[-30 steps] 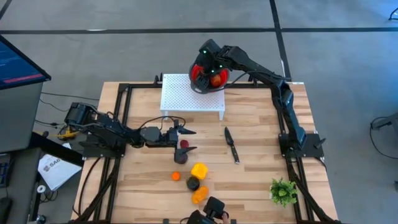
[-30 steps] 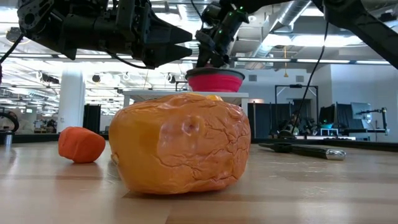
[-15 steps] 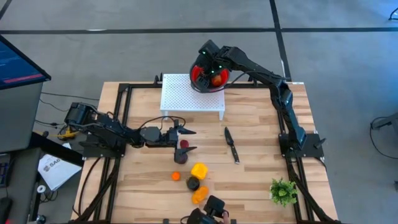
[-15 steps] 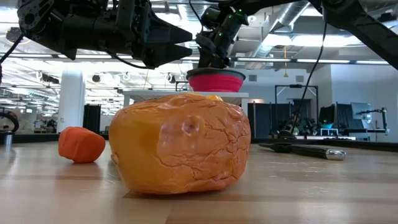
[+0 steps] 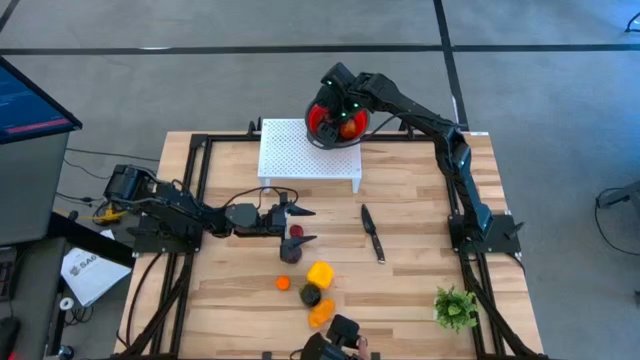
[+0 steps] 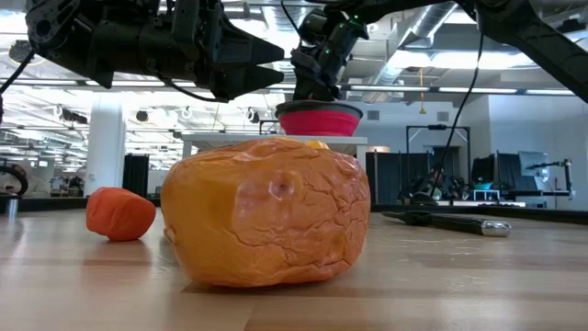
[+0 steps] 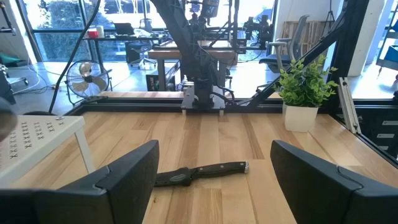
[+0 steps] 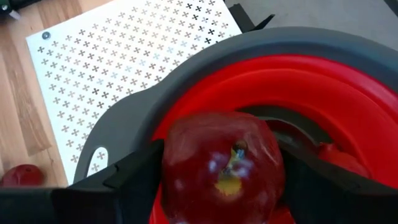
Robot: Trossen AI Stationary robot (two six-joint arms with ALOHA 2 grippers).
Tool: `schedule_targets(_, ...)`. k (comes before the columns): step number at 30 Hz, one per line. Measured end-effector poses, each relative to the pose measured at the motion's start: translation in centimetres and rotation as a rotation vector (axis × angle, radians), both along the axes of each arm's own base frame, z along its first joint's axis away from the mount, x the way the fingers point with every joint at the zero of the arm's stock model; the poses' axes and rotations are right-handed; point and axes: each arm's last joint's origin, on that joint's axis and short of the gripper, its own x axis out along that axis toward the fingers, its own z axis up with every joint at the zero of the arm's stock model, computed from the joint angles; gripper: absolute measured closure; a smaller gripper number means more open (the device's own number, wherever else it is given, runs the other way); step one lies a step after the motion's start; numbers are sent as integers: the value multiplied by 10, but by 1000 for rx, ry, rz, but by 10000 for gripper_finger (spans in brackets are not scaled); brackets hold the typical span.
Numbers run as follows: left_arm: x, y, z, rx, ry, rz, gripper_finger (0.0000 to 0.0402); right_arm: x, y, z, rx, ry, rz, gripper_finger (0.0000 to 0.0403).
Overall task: Pick & Place Fruit
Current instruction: Put the red apple into the strainer bowl on the shelf, then put the yellow bell pepper into the strainer bowl on the shelf
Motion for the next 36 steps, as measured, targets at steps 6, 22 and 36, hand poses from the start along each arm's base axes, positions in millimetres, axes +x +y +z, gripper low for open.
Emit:
schedule_targets(6,0,0,0,0,0,0,101,0,0,0,7,-6,-13,66)
schedule_targets(22,0,-1,0,-22,0,-3,101,-2,37,37,-221,13,-33,93)
schedule_targets(36,-5,-16,-6,-39,36,-57,101,-1,219,64,-378,178,330,122)
